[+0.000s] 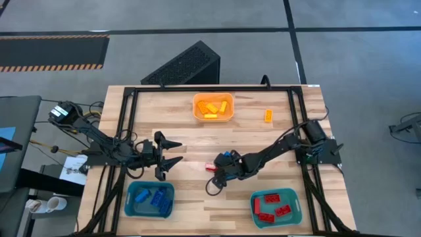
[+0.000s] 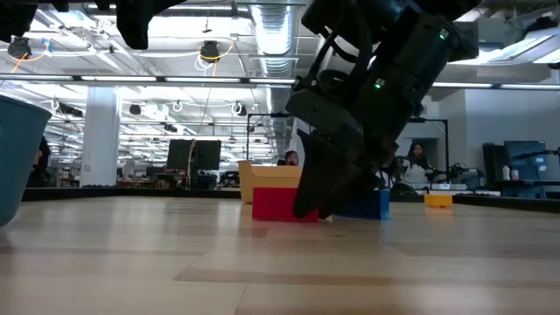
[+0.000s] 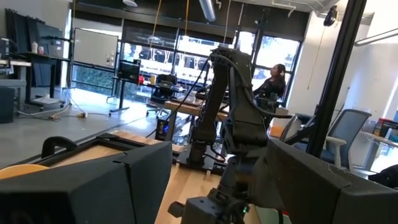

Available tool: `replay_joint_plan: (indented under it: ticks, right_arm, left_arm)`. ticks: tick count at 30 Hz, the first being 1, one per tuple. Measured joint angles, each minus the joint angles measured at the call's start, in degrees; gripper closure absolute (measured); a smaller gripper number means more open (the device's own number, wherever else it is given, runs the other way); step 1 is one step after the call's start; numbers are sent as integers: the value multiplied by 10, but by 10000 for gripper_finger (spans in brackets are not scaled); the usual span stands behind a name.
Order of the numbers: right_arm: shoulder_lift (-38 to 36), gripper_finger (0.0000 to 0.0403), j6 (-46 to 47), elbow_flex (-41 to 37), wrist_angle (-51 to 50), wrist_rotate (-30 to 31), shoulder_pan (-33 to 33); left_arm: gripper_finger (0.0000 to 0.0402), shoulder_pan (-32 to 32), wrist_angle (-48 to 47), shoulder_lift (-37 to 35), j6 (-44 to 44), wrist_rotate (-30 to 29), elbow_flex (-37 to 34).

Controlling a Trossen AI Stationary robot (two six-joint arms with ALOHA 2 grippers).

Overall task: Sort & place blocks by color
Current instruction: Put the red game piece into the green bin

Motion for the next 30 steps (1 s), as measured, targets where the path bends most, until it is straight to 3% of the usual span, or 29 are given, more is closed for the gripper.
replay_joint_plan:
  ticks: [5, 12, 16, 21, 26, 30]
  right_arm:
    - [2, 205, -31, 16, -6, -4, 4]
    - [-15, 367, -99, 38, -9, -17, 21]
    - [-57, 373, -114, 48, -5, -3, 42]
    - [-124, 338, -111, 49, -75, 32, 90]
    - [-193, 334, -39, 49, -230, 58, 176]
    - [-239, 337, -4, 49, -288, 60, 276]
  left_arm:
    - [152, 0, 1, 0, -1, 0, 0]
    - [152, 0, 1, 0, -2, 3, 0]
    - [152, 0, 0, 0, -1, 3, 0]
    - [152, 0, 1, 0, -4, 5, 0]
    - [152, 0, 0, 0, -4, 5, 0]
    - [152, 0, 1, 0, -7, 10, 0]
